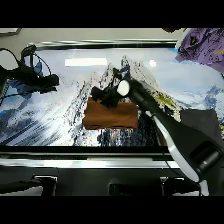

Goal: Fold the clothes and pants, and hang the long-sleeved shirts on hangers.

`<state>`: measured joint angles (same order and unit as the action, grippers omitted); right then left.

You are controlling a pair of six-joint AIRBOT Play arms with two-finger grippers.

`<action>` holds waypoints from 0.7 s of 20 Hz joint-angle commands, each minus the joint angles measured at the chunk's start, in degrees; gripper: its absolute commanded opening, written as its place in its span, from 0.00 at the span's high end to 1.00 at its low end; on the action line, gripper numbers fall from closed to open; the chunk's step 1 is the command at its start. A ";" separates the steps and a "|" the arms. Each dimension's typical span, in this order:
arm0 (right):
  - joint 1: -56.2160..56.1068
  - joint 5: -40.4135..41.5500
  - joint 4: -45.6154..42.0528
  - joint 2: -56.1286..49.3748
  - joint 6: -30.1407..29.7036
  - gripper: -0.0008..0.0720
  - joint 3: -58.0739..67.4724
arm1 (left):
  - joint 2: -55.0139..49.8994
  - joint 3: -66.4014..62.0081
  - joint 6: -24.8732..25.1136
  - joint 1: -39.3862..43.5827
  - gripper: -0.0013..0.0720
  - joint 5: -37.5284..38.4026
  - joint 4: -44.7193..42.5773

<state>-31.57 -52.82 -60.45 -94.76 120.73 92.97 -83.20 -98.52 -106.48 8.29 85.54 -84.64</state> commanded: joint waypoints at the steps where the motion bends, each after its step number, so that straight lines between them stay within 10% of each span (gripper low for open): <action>1: 9.35 -8.55 0.46 4.17 -7.10 0.17 0.04 | -0.02 0.00 0.02 -0.07 0.96 0.00 -0.09; 6: 33.64 -24.13 2.27 6.19 -23.91 0.16 -3.65 | -0.02 0.00 0.02 -0.07 0.96 0.00 -0.09; 14: 43.41 -16.85 28.33 2.97 -46.71 0.19 -30.29 | -0.04 0.00 0.02 -0.11 0.96 -0.02 -0.52</action>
<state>10.44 -71.44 -40.23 -90.06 82.74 69.41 -83.20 -98.52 -106.48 8.25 85.54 -85.01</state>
